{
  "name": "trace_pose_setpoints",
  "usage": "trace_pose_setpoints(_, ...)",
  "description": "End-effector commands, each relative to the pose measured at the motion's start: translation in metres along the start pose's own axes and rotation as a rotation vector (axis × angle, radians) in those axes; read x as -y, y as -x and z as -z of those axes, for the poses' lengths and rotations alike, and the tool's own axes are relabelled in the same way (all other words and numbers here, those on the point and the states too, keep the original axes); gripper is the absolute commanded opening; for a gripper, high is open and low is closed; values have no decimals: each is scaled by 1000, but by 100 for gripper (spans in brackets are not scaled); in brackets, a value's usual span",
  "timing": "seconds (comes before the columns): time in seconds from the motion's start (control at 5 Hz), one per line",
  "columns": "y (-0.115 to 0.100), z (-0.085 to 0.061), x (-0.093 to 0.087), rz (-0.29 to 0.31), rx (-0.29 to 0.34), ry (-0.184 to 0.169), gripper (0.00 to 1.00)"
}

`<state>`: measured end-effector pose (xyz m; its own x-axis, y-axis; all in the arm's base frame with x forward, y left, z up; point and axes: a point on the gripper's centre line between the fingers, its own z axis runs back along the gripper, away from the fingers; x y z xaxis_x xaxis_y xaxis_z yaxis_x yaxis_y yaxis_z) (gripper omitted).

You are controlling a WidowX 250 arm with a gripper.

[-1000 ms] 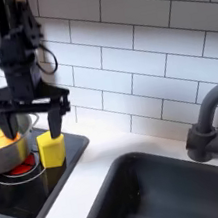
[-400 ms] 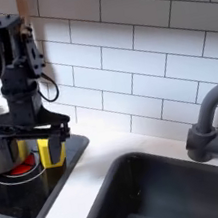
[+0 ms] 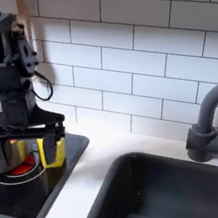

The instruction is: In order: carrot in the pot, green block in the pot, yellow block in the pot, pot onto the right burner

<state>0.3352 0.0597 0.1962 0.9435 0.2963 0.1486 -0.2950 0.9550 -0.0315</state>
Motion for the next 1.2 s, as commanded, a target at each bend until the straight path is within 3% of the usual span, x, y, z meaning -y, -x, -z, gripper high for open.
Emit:
trace_pose_setpoints(0.0, 1, -5, 2, 11, -16, 5, 100)
trace_pose_setpoints(0.6, 1, -6, 1, 8, -12, 8, 100)
trace_pose_setpoints(0.8, 9, -4, 5, 21, -1, -7, 100)
trace_pose_setpoints(1.0, 7, -1, 4, -11, 17, 5, 100)
